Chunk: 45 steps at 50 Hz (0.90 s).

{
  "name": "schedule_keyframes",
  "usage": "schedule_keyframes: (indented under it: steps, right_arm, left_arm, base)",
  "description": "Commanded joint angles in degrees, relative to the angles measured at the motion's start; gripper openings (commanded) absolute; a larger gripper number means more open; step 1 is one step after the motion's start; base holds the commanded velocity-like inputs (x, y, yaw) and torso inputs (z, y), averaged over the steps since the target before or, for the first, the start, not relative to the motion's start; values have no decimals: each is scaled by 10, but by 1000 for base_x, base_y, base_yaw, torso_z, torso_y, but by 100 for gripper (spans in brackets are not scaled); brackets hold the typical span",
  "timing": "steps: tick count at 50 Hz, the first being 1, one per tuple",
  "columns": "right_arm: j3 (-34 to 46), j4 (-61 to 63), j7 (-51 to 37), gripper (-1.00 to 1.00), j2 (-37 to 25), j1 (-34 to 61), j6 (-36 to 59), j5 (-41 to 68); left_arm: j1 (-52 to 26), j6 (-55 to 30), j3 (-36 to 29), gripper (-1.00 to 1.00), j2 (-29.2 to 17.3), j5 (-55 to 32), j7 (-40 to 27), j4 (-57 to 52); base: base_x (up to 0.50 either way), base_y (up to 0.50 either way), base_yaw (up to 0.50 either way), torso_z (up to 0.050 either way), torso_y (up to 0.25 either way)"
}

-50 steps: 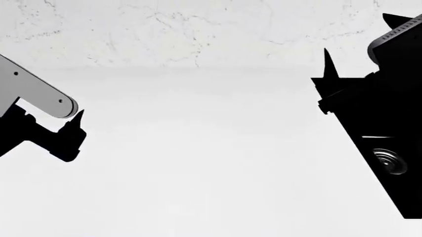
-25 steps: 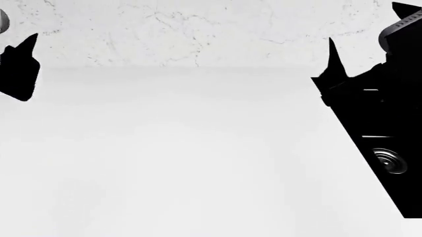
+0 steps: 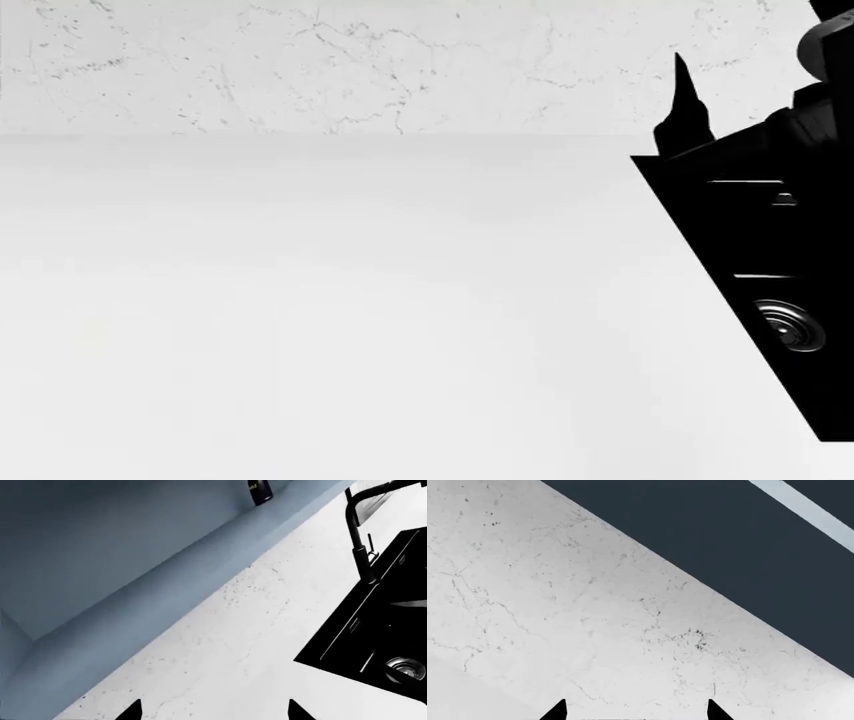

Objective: Pick and place the shaker into the drawer. Then close the cabinet.

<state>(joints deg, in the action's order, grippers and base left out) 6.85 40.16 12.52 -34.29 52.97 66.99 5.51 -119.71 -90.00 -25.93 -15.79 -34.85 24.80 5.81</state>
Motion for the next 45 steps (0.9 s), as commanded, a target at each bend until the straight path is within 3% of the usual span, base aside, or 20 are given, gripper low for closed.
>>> schedule_keyframes:
  steps: [1,6,10,16,20,32,35,36,37,40,42,44,45]
  right_arm:
    - [-39,19,-4,100,22,-45,6,8]
    - [-69,43,1,100,20,-80,14,16]
    - [-87,64,6,100,14,-99,25,20]
    - [-109,77,8,100,9,-130,26,21]
    - [-115,78,8,100,10,-141,24,21]
    - [-124,102,10,100,11,-147,44,28]
    - [-128,107,12,100,12,-151,44,30]
    - [-127,104,10,100,13,-156,39,29]
    - [-125,101,9,100,14,-159,34,29]
    - [-108,89,2,100,22,-163,19,25]
    - [-93,79,-3,100,26,-164,9,22]
    - [-77,68,-9,100,31,-163,-2,18]
    - [-68,62,-11,100,34,-161,-6,16]
  left_arm:
    - [-141,414,85,100,157,111,17,239]
    - [-153,661,-88,100,158,57,-3,552]
    - [-151,745,-242,100,158,-38,-57,691]
    - [-103,720,-45,100,154,175,-120,692]
    - [-90,717,37,100,155,259,-135,692]
    - [-108,734,161,100,147,313,-203,692]
    - [-119,725,181,100,155,297,-136,691]
    - [-33,639,181,100,137,268,-130,605]
    - [53,553,211,100,138,294,-108,519]
    - [288,295,258,100,117,209,-147,261]
    - [380,123,352,100,1,37,-319,90]
    - [479,295,181,100,-171,-135,-491,-82]
    - [440,381,105,100,-257,-221,-577,-168]
  base:
    - [0,0,0,0,10]
    - [2,0,-2,2,2]
    - [13,0,-6,3,0]
    - [14,-1,-6,3,0]
    - [19,-4,-9,3,0]
    - [18,-5,-10,2,0]
    - [15,-4,-8,0,0]
    - [13,-4,-7,0,0]
    - [0,-3,-5,10,0]
    - [13,-1,-3,0,0]
    - [14,-2,-7,0,0]
    - [6,0,0,0,0]
    - [0,0,0,0,0]
